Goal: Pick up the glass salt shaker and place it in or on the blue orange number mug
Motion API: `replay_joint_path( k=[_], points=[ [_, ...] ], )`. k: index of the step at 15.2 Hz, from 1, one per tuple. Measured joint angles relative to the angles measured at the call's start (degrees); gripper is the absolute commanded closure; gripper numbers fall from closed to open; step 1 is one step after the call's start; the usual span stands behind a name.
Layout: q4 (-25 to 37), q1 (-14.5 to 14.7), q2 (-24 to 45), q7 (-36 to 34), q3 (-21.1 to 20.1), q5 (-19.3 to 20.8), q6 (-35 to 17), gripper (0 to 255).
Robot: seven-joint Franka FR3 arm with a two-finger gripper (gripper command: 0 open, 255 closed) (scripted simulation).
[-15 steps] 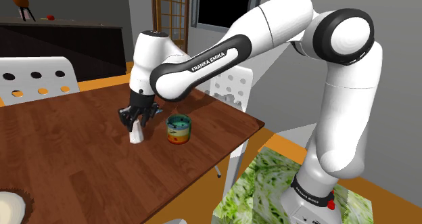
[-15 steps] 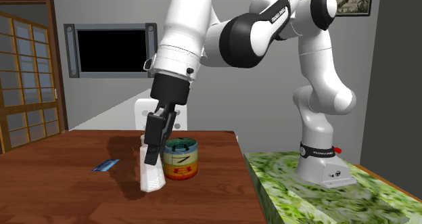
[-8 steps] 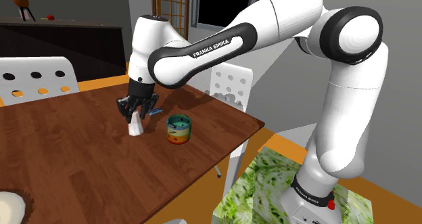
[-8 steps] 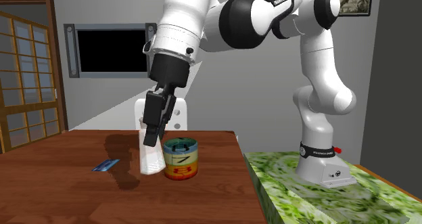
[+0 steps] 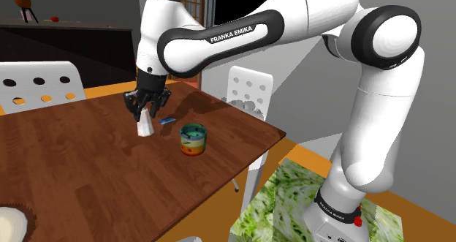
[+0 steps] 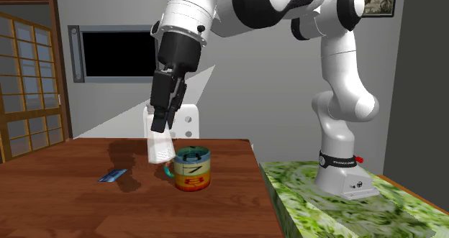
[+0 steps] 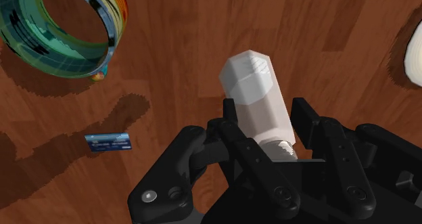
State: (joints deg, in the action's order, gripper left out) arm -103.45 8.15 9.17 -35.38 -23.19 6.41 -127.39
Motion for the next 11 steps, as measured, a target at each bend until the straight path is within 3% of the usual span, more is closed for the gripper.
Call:
replay_joint_path(
  k=[4, 11],
  points=[
    [0.99, -0.34, -1.23, 0.8, -0.01, -0.82, 2.09, 255],
    [-8.15, -5.5, -10.51, 11.76, 3.31, -7.74, 1.4, 255]
  ],
)
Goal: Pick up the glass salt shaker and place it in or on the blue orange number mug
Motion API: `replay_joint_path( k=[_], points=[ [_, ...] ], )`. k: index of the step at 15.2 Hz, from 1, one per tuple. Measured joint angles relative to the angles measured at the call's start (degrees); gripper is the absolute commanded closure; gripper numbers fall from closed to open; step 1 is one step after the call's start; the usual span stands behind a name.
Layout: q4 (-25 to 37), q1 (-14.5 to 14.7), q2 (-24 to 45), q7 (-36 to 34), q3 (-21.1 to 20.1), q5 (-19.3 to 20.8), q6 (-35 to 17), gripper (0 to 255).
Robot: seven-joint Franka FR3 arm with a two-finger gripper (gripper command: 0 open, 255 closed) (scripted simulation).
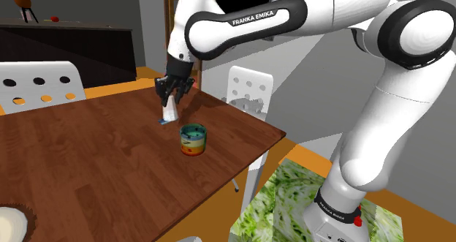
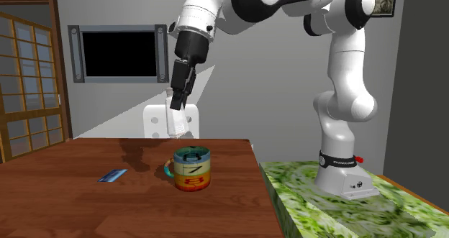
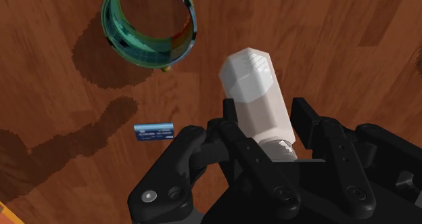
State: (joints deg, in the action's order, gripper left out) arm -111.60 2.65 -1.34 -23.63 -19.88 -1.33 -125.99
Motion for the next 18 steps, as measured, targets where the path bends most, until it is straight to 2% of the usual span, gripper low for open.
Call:
replay_joint_path(
  k=[7, 18],
  points=[
    [-7.54, -3.5, -7.21, 11.05, 5.23, -5.03, -0.13, 255],
    [-13.65, -3.65, -5.23, 12.39, 5.41, -5.24, -8.08, 255]
  ],
)
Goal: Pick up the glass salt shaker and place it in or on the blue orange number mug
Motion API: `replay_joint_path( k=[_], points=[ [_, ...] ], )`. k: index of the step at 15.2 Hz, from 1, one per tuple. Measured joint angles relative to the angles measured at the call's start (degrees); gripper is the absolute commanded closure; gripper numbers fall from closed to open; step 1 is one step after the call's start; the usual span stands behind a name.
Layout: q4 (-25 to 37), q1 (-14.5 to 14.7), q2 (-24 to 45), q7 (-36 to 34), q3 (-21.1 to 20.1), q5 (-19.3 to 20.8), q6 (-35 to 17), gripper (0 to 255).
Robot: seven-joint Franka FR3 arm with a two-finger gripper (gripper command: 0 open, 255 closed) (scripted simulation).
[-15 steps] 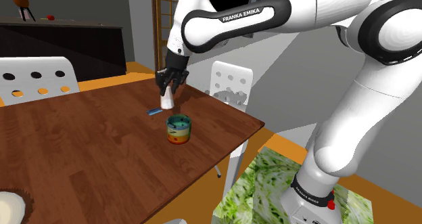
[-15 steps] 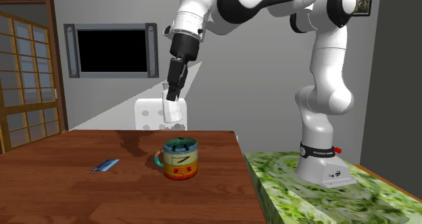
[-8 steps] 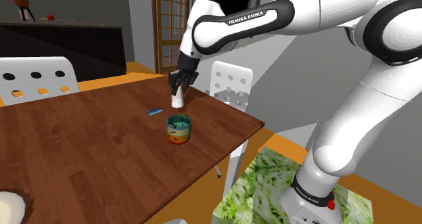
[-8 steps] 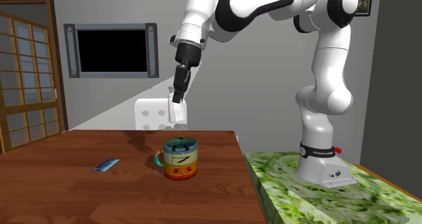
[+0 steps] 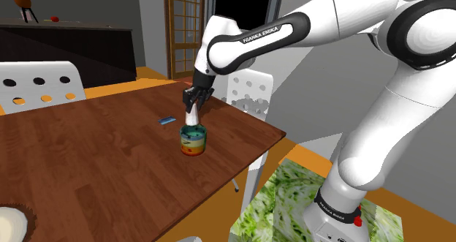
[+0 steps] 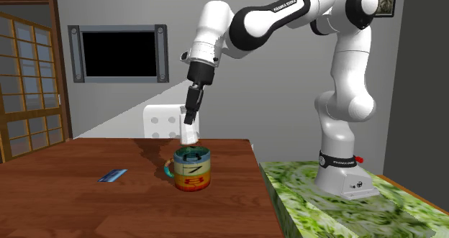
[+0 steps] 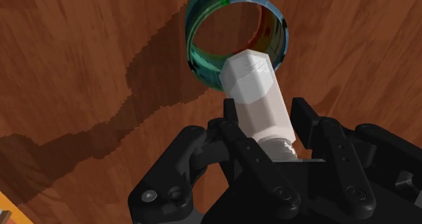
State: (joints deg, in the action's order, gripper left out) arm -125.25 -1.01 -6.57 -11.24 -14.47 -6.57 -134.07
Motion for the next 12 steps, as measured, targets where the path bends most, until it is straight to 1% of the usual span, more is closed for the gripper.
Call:
replay_joint_path(
  k=[5, 11, 12],
  points=[
    [-2.12, 0.04, 1.4, 0.06, -0.14, 0.13, -3.49, 255],
    [-2.32, 0.06, 1.63, 0.01, -0.18, 0.19, -3.95, 255],
    [-2.32, 0.06, 1.64, 0.01, -0.18, 0.19, -3.95, 0]
  ],
)
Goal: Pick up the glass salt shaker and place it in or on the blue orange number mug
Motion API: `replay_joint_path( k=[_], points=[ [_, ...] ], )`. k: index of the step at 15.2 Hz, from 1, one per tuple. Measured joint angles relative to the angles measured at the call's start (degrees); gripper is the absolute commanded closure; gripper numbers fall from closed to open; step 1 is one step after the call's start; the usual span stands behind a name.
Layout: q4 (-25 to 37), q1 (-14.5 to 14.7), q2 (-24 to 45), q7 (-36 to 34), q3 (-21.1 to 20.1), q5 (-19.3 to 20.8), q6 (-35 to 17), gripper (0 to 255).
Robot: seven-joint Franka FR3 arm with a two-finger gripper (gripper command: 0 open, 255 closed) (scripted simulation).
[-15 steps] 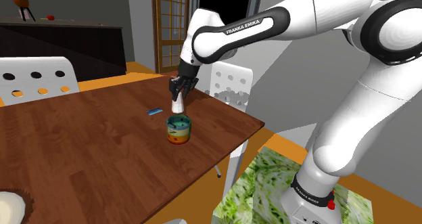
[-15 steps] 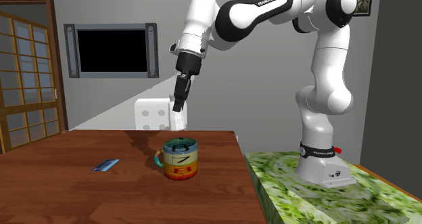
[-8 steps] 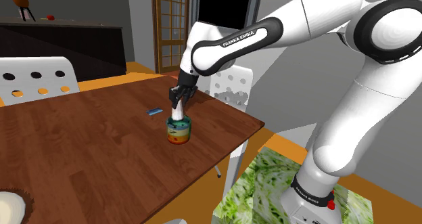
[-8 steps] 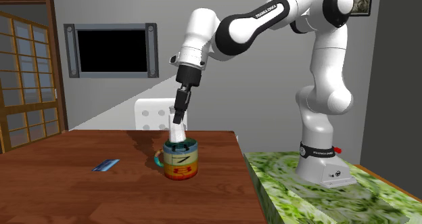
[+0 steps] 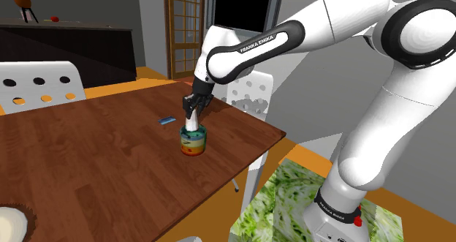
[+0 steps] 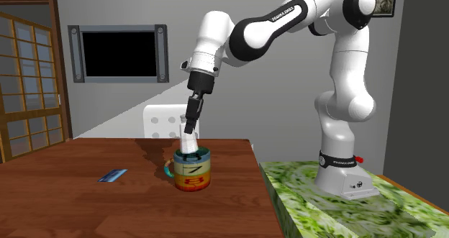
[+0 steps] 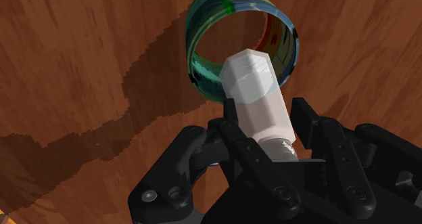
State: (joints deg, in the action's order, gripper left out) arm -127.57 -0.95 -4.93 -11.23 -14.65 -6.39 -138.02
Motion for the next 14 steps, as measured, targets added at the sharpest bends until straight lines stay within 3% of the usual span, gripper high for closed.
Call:
replay_joint_path(
  k=[6, 11, 14],
  points=[
    [0.01, 0.0, 0.0, 0.0, 0.0, 0.0, -0.01, 0],
    [1.61, -0.15, -4.39, 0.82, 0.65, -0.98, 5.88, 0],
    [1.99, -0.13, -4.86, 0.78, 0.67, -1.04, 6.77, 0]
  ],
)
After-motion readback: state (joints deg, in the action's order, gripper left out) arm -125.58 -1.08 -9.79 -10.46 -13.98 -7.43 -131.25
